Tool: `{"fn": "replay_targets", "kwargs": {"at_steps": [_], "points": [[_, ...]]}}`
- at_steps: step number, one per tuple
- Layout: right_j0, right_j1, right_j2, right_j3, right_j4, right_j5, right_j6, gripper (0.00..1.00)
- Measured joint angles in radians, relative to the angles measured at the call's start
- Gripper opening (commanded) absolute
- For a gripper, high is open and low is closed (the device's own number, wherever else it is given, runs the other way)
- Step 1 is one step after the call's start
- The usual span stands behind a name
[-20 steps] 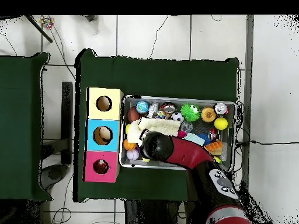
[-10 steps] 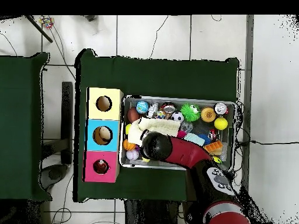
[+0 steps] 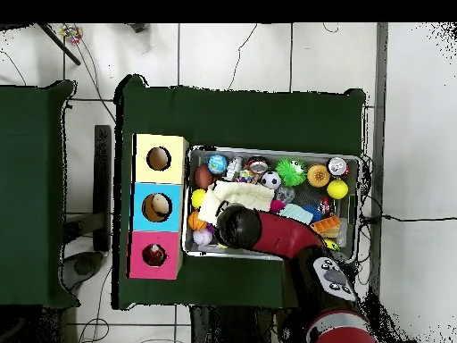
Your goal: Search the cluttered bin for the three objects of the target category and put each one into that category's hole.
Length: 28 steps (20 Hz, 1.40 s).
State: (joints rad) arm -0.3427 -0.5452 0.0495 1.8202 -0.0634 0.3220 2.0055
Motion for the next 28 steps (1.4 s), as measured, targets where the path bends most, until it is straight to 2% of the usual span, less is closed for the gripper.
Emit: {"fn": "replay_targets", "kwargs": {"at_steps": [8, 13, 18, 28], "points": [[-0.004, -0.048, -0.001, 0.01, 0.0, 0.039, 0.0, 0.0], [-0.046, -0.108, -0.002, 0.01, -0.033, 0.151, 0.0, 0.0], [-0.135, -0.143, -0.006, 0.004, -0.127, 0.184, 0.0, 0.0], [-0.246, -0.147, -0.014, -0.021, -0.335, 0.181, 0.0, 0.0]]}}
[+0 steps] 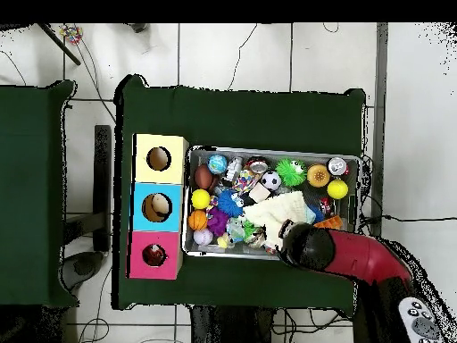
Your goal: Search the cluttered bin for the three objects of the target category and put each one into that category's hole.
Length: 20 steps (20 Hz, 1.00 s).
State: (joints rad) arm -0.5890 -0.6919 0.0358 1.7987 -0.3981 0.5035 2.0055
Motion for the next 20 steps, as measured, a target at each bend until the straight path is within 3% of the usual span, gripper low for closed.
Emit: {"fn": "replay_targets", "kwargs": {"at_steps": [9, 17, 20], "points": [[-0.175, 0.023, 0.044, -0.002, -0.143, -0.05, 0.0, 0.0], [-0.383, 0.083, 0.177, -0.042, -0.289, -0.051, -0.066, 0.0], [-0.426, 0.108, 0.206, -0.066, -0.319, -0.051, -0.089, 0.0]]}}
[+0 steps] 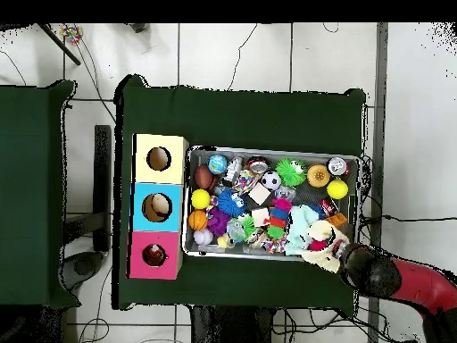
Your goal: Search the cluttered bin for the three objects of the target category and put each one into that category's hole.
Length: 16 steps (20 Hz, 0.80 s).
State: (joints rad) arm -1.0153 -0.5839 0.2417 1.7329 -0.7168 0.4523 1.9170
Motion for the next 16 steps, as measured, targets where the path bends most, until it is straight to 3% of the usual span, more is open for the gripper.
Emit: {"fn": "replay_targets", "kwargs": {"at_steps": [6, 16], "points": [[-0.038, 0.049, 0.047, -0.035, -0.026, 0.001, -0.017, 0.0], [-0.014, 0.053, 0.062, -0.067, -0.039, 0.005, -0.017, 0.0]]}}
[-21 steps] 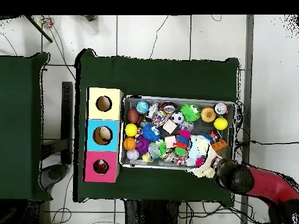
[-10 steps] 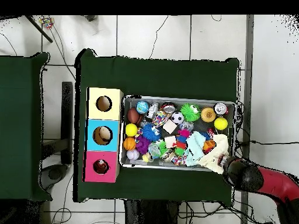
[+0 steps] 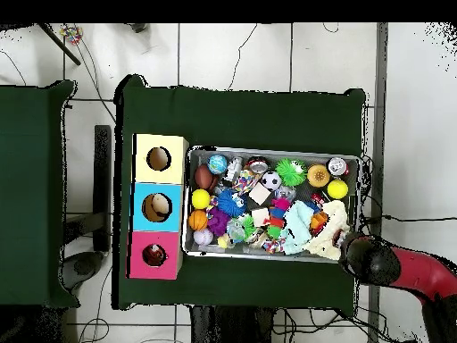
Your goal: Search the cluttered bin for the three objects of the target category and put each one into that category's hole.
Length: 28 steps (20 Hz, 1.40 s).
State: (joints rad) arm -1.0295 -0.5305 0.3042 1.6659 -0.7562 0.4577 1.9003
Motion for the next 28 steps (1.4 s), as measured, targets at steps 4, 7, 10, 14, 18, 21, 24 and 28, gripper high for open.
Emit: {"fn": "replay_targets", "kwargs": {"at_steps": [4, 7, 10, 14, 18, 21, 24, 28], "points": [[0.031, -0.012, 0.007, -0.006, 0.0, 0.018, 0.0, 1.0], [0.032, -0.016, 0.017, -0.006, 0.005, 0.021, 0.0, 1.0], [0.033, -0.025, 0.025, -0.005, 0.024, 0.031, 0.0, 1.0], [0.045, -0.053, 0.031, -0.002, 0.077, 0.061, 0.0, 1.0], [0.082, -0.103, 0.029, 0.016, 0.12, 0.08, 0.0, 1.0], [0.13, -0.151, 0.025, 0.03, 0.147, 0.094, 0.0, 1.0], [0.19, -0.199, 0.019, 0.042, 0.18, 0.111, 0.0, 1.0], [0.252, -0.239, 0.007, 0.048, 0.224, 0.128, 0.0, 1.0]]}}
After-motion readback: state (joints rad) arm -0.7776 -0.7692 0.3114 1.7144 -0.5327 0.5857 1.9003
